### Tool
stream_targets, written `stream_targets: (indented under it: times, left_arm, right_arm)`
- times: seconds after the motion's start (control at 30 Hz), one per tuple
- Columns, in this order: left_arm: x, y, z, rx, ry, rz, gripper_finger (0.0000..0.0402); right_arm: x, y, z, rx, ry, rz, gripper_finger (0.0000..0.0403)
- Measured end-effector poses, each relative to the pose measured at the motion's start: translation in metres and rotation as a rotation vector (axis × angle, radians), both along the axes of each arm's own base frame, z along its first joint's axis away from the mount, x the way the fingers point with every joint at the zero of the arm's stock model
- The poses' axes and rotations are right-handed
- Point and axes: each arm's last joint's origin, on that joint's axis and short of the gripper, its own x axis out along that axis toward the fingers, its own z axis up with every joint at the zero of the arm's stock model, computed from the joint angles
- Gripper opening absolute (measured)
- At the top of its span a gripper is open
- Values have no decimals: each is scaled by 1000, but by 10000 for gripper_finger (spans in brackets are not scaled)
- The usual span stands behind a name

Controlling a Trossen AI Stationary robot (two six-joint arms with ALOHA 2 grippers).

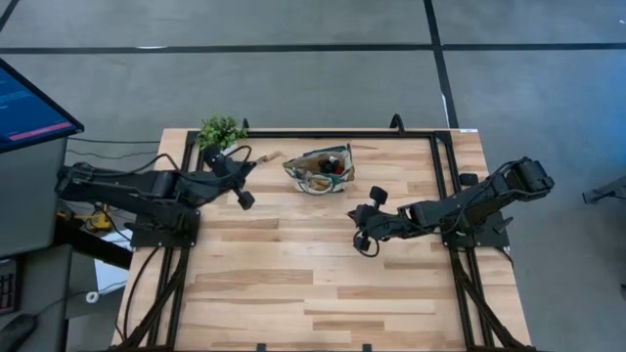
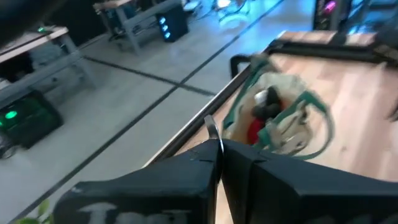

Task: Pick & Place Garden tools in Gardening bag
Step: Put the trowel into the gardening bag

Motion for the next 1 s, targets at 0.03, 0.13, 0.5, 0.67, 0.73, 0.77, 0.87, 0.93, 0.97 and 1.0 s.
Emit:
stream_targets:
  times: [0.03, 0.13, 0.5, 0.67, 0.73, 0.77, 0.87, 0.93, 0.97, 1.0]
  left_arm:
    - [1, 2, -2, -1, 14, 13, 2]
    - [7, 9, -6, -3, 40, 47, 2]
    - [28, 43, -20, -122, 69, -8, 2]
    - [30, 44, -18, -161, 38, -80, 2]
    - [31, 43, -17, -181, 19, -129, 2]
    - [32, 42, -16, -192, 9, -153, 2]
    - [35, 40, -16, -257, -22, -222, 2]
    - [37, 38, -18, -304, -28, -268, 2]
    - [39, 36, -19, -324, -33, -284, 2]
    - [41, 34, -21, -342, -28, -300, 2]
  right_arm:
    - [2, 0, 2, -3, -18, 8, 11]
    - [12, -5, 4, -8, -83, 30, 8]
    - [37, -50, -20, -23, -105, -42, 1]
    - [40, -69, -28, -31, -95, -102, 1]
    - [40, -76, -30, -32, -84, -126, 1]
    - [39, -80, -30, -33, -83, -138, 1]
    - [39, -88, -29, -39, -88, -163, 1]
    - [38, -93, -28, -45, -86, -176, 0]
    - [38, -96, -28, -56, -83, -177, 0]
    - [38, -98, -28, -67, -78, -175, 0]
